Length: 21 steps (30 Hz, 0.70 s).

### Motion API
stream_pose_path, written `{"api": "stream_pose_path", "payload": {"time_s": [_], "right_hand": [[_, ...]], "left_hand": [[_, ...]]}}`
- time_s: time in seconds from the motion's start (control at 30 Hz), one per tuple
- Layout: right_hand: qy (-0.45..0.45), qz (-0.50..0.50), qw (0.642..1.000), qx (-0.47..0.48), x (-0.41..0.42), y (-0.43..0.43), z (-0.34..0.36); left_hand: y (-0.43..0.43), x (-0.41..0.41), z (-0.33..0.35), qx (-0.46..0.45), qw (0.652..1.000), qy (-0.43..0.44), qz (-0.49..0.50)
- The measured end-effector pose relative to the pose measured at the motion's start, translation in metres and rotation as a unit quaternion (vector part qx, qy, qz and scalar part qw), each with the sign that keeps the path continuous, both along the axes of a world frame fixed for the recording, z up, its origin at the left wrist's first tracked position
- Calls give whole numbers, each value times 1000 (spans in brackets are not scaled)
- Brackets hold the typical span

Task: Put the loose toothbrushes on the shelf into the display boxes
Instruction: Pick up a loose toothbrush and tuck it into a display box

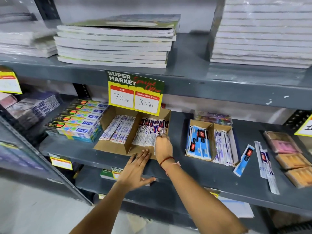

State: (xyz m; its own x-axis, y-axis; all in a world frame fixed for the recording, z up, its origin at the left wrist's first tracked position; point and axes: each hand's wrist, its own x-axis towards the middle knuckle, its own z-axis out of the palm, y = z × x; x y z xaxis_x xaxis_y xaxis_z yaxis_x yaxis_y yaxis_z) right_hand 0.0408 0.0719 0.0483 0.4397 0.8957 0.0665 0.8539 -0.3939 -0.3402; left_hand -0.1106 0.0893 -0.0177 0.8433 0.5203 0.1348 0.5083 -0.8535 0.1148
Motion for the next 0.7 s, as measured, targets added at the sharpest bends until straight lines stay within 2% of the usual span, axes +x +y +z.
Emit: {"api": "stream_pose_path", "payload": {"time_s": [0.13, 0.2, 0.27, 0.4, 0.7], "right_hand": [[-81, 46, 994, 65, 1, -1, -5], [-73, 106, 991, 18, 1, -2, -10], [-69, 122, 989, -37, 3, -1, -13], [-77, 102, 989, -69, 3, 3, -15], [-47, 83, 992, -78, -1, 14, 4]], "left_hand": [[0, -1, -5, 3, 1000, -9, -3], [0, -1, -6, -3, 1000, -20, -7], [0, -1, -6, 4, 1000, -23, -7], [1, -1, -7, -1, 1000, -22, -10], [2, -1, -8, 5, 1000, -19, -13]]}}
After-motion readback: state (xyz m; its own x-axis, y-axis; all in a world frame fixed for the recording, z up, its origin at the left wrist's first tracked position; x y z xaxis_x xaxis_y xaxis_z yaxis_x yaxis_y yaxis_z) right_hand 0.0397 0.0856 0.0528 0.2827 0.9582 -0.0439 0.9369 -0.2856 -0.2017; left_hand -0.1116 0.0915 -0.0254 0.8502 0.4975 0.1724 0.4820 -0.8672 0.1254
